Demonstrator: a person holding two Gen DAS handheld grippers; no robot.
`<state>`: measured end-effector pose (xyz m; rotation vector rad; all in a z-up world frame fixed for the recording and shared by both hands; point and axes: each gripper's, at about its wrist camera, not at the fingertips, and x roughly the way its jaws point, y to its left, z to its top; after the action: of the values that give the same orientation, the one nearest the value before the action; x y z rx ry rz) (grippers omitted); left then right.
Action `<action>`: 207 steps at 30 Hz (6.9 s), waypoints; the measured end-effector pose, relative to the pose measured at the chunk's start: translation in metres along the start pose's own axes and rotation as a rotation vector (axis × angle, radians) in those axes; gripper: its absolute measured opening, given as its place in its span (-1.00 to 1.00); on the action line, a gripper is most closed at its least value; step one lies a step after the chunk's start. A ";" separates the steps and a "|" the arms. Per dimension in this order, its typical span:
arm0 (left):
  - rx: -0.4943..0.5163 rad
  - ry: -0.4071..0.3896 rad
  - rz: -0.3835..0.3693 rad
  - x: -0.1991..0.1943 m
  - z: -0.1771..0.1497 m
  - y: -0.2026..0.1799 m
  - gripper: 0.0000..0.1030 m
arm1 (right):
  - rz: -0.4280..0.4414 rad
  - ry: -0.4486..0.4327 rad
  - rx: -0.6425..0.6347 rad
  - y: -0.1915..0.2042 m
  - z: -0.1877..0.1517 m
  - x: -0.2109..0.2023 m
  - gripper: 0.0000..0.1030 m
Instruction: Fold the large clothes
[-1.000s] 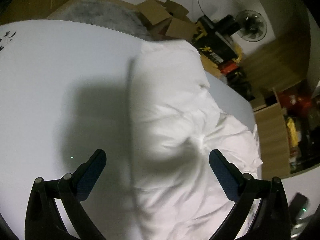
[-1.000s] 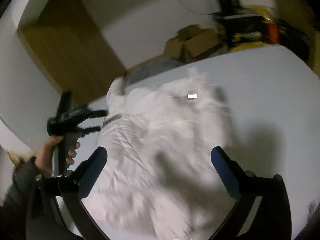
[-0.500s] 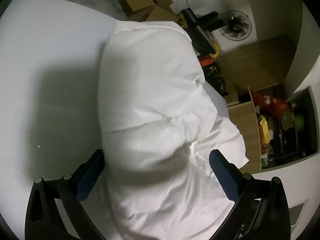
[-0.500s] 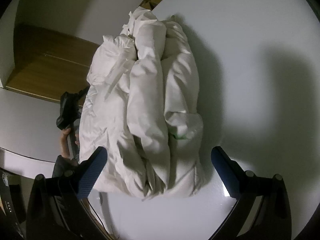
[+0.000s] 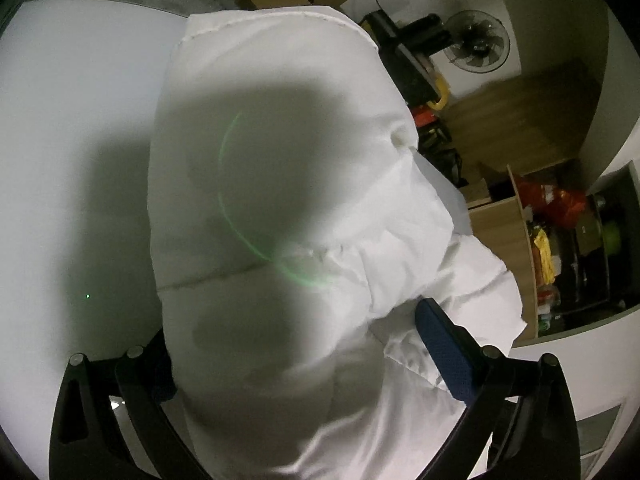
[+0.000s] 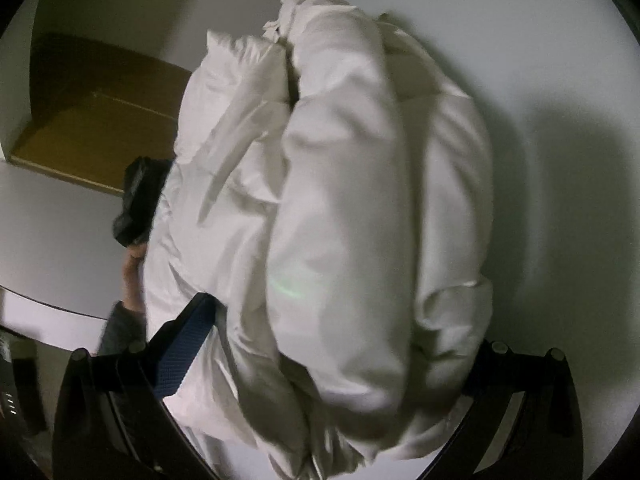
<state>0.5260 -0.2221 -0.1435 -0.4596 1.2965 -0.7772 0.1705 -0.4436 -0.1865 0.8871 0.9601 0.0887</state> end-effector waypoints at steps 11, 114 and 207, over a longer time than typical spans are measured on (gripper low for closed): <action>0.202 -0.118 0.153 -0.095 -0.040 -0.062 -0.37 | -0.012 -0.055 -0.153 0.085 -0.049 -0.023 -0.34; 0.204 -0.663 0.872 -0.314 -0.557 -0.135 0.91 | -0.397 -0.502 -0.757 0.228 -0.255 -0.195 1.00; 0.203 -0.649 0.838 -0.310 -0.561 -0.137 0.91 | -0.424 -0.491 -0.837 0.249 -0.272 -0.180 1.00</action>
<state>-0.0731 -0.0211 0.0299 0.0316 0.6755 -0.0232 -0.0635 -0.1904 0.0355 -0.0834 0.5405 -0.0875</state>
